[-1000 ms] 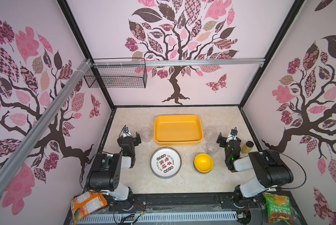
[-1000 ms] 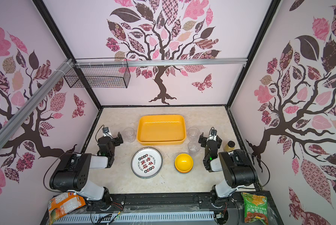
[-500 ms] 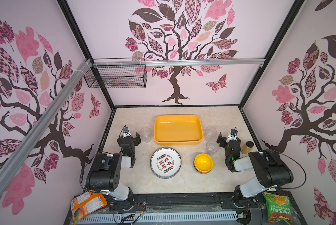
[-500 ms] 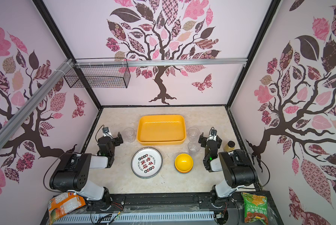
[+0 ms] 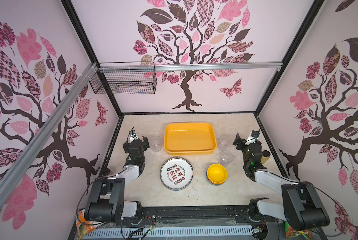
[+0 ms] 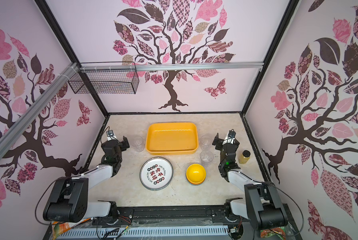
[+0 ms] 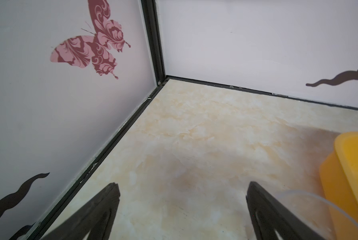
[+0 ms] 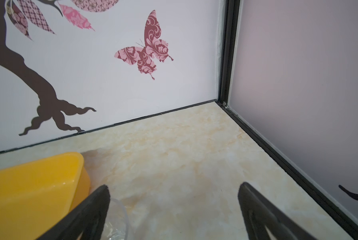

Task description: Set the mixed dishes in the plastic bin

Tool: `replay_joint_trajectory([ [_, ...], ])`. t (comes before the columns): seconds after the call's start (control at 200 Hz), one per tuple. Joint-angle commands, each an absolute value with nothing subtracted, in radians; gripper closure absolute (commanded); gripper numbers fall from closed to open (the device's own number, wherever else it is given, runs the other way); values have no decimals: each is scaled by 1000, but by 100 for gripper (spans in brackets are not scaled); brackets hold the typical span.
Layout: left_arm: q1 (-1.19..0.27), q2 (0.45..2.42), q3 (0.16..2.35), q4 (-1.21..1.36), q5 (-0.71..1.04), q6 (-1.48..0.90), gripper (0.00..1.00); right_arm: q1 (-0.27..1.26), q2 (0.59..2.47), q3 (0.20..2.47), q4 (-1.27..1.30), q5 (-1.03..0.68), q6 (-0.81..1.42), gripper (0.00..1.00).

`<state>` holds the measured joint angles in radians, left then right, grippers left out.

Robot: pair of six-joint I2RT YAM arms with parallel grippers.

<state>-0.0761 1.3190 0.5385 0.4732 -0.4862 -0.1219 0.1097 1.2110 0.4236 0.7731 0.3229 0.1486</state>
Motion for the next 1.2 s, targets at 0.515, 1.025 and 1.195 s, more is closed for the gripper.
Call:
replay_joint_trajectory([
  [0.515, -26, 1041, 889, -580, 66, -645, 41, 126, 1160, 798, -29, -334, 640, 43],
  [1.025, -101, 932, 662, -805, 446, -714, 37, 659, 1433, 1079, -435, -130, 489, 51],
  [1.195, -136, 989, 601, -749, 465, -771, 37, 752, 1564, 1146, -502, -104, 506, 50],
])
